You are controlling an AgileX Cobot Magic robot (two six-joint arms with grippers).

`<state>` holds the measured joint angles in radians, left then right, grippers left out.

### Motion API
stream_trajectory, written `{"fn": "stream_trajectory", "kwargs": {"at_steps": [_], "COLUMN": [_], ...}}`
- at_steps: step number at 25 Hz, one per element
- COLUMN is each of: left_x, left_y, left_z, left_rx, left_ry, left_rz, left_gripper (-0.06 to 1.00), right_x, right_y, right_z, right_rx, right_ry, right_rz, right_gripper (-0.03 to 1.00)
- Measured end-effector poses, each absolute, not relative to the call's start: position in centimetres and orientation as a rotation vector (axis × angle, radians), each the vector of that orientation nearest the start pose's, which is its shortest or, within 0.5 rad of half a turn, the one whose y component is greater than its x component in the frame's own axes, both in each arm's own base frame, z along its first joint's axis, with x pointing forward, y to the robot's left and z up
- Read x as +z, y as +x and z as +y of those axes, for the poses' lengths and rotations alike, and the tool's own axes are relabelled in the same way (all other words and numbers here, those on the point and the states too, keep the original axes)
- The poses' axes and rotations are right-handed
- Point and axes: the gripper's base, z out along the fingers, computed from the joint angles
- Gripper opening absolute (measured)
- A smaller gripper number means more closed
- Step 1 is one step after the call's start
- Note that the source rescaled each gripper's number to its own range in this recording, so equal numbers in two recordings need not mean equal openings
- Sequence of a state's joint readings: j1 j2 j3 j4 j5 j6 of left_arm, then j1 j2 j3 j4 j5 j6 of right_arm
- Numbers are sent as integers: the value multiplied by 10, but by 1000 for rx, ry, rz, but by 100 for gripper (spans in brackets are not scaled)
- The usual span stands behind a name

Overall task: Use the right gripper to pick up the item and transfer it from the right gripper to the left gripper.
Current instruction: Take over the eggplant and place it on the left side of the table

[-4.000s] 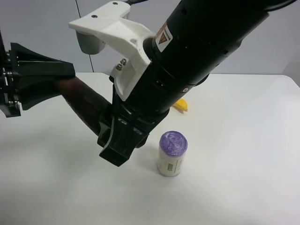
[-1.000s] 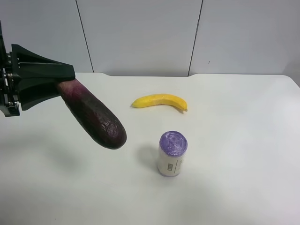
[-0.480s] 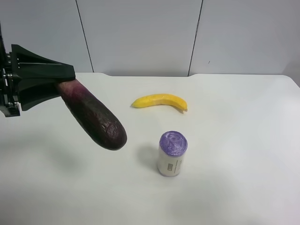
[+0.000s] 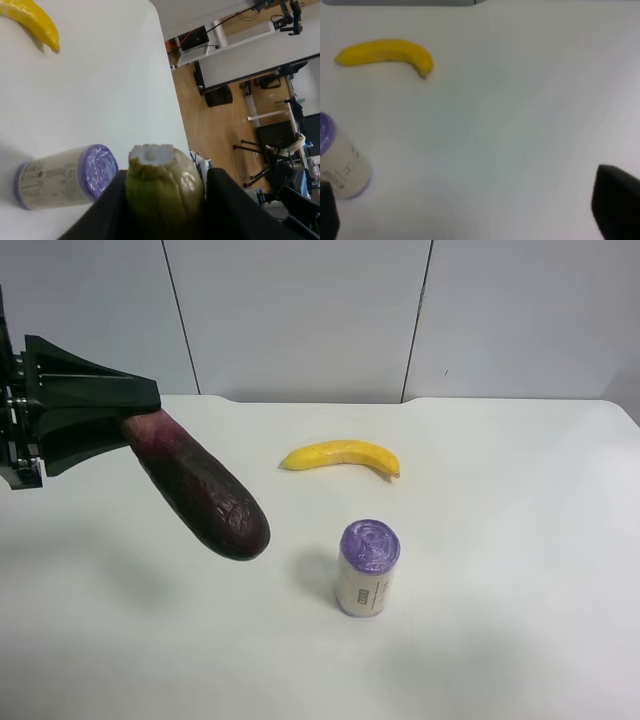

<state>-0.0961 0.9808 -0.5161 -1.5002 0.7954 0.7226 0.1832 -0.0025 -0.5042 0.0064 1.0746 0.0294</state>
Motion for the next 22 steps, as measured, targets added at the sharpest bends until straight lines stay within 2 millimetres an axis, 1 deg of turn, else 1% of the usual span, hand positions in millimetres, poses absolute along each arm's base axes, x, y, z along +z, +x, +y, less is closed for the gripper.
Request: {"fn": "stream_trajectory", "kwargs": {"at_steps": [4, 8, 11, 12, 14, 17, 22], "left_x": [276, 268, 270, 274, 276, 281, 284], "left_y": [170, 183, 203, 212, 226, 249, 279], "left_z": [-80, -76, -74, -74, -72, -68, -55], "left_rx": [-1307, -1259, -1209, -1184, -1128, -998, -724], "left_ry": [-166, -161, -80, -39, 22, 100, 170], "left_rz": [2140, 2209, 2289, 2315, 2390, 2487, 2606], "left_gripper": [1, 1, 1, 1, 1, 1, 1], "right_x": [277, 277, 277, 277, 277, 277, 277], "right_y": [-6, -6, -6, -6, -6, -6, -6], "right_z": [-1, -1, -1, -1, -1, -1, -1], "right_rx": [137, 137, 137, 137, 137, 137, 137], "right_ry": [-152, -152, -152, -152, -152, -152, -152], "right_rz": [2049, 2049, 2049, 2049, 2049, 2049, 2049], "right_gripper": [100, 100, 100, 100, 100, 100, 100]}}
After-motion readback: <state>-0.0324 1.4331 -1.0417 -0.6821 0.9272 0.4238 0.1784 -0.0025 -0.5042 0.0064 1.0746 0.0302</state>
